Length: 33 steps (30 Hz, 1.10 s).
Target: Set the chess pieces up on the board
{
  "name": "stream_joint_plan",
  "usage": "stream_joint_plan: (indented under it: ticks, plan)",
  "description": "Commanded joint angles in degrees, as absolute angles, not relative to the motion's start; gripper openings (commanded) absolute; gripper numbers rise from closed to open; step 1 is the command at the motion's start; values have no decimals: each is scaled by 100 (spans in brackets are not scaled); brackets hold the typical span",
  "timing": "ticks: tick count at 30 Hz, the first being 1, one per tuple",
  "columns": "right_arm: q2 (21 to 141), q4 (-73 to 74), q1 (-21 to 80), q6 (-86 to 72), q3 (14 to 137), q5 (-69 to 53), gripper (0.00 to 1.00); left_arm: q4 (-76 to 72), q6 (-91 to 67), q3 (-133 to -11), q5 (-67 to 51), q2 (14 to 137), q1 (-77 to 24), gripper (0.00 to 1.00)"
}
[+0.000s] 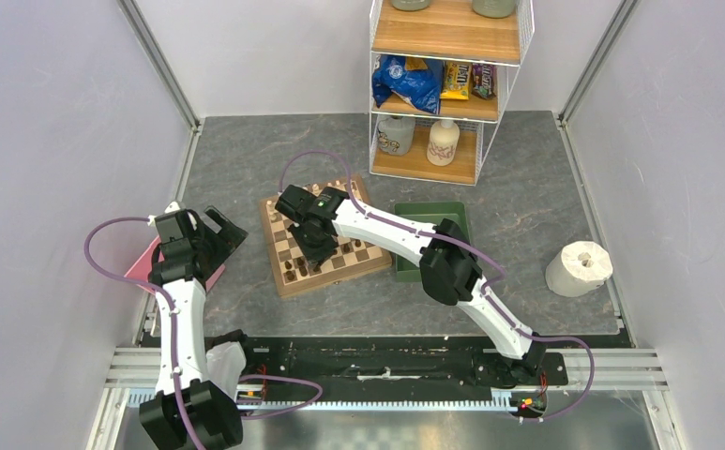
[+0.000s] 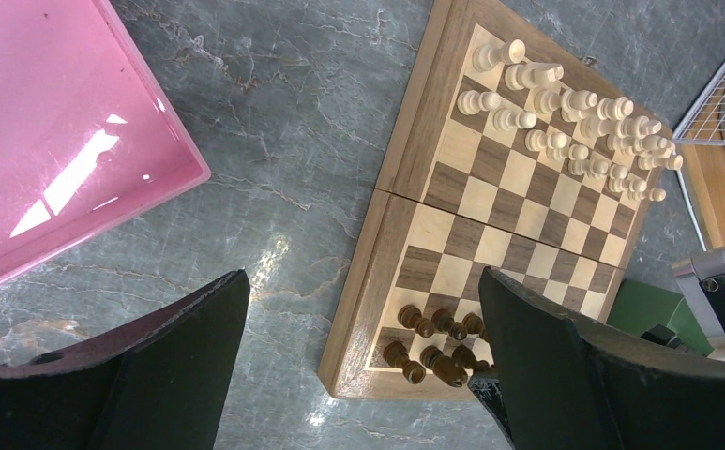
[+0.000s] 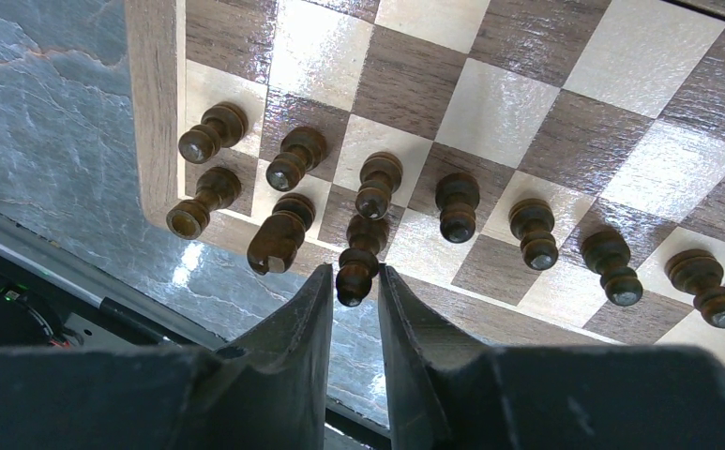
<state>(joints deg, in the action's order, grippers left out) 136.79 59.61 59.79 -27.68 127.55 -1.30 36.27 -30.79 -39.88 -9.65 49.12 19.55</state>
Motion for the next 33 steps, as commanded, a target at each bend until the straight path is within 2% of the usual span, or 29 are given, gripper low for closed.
stream_joint_plan:
  ticks: [1,20,28,33]
  plan:
    - [13613,5844,5997,-2808,12966,-193,32,3559,-2954,-4048,-1112,4917,1995,99]
    - [13264,5748,5994,-2749,12822,-105,37,3558,-2960,-4051,-1125,4944,1994,99]
    - [12572,5615,5985,-2627,12647,-42,44,3559,-2960,-4054,-1143,4983,1995,99]
    - [11780,5561,5795,-2637,11918,672,47,3559,-2953,-4054,-1151,4992,1990,99]
